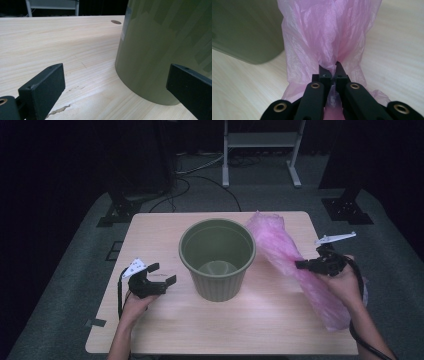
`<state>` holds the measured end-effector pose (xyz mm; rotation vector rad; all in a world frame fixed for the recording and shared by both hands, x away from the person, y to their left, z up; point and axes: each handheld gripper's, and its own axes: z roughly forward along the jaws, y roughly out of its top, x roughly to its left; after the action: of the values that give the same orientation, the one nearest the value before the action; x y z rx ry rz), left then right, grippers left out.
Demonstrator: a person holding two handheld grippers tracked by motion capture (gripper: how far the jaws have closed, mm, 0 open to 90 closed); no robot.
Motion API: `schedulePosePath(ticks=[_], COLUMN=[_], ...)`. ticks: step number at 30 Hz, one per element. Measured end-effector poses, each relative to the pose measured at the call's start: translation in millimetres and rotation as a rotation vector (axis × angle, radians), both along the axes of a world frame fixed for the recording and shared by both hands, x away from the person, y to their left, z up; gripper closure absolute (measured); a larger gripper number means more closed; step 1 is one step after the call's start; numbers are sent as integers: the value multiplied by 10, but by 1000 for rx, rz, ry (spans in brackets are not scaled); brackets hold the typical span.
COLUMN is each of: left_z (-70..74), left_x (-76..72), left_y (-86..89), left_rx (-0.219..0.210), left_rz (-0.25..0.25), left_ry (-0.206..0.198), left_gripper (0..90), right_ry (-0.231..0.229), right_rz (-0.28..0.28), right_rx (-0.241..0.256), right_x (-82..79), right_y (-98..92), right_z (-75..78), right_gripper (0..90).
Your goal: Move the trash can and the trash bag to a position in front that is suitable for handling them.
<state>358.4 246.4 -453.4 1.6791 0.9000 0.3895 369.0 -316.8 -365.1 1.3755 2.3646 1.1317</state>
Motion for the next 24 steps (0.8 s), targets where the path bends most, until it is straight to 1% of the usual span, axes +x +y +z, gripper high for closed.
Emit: schedulePosePath(ticks=[4, 5, 6, 9, 11, 14, 15, 17, 20, 21, 23, 24], left_z=[3, 3, 4, 2, 4, 8, 8, 0, 1, 3, 12, 12], left_x=[7, 7, 9, 12, 12, 10, 11, 15, 12, 10, 11, 11], left_y=[21, 21, 22, 28, 38, 47, 52, 57, 66, 73, 91, 94], left_rx=[-6, -6, -6, -12, -16, -22, -22, -22, -23, -24, -27, -30], left_rz=[1, 1, -2, -3, -3, 0, -1, -1, -1, 1, 1, 2], left_ry=[0, 0, 1, 4, 4, 4, 7, 6, 12, 12, 5, 3], left_gripper=[8, 8, 8, 8, 8, 8, 7, 8, 8, 7, 8, 8], right_ry=[-46, -46, -65, -91, -104, -126, -133, -144, -161, -169, -183, -192], right_rz=[19, 19, 30, 50, 64, 83, 87, 95, 104, 106, 115, 123], right_rx=[15, 15, 19, 36, 47, 47, 39, 43, 39, 33, 46, 42], right_x=[-23, -23, -25, -17, -6, 7, 9, 23, 46, 52, 63, 71], right_y=[9, 9, 34, 81, 116, 175, 195, 226, 268, 281, 301, 323], right_z=[281, 281, 394, 549, 631, 767, 811, 904, 1012, 1055, 1136, 1180], right_gripper=[889, 889, 889, 889, 889, 889, 889, 889, 888, 889, 889, 888])
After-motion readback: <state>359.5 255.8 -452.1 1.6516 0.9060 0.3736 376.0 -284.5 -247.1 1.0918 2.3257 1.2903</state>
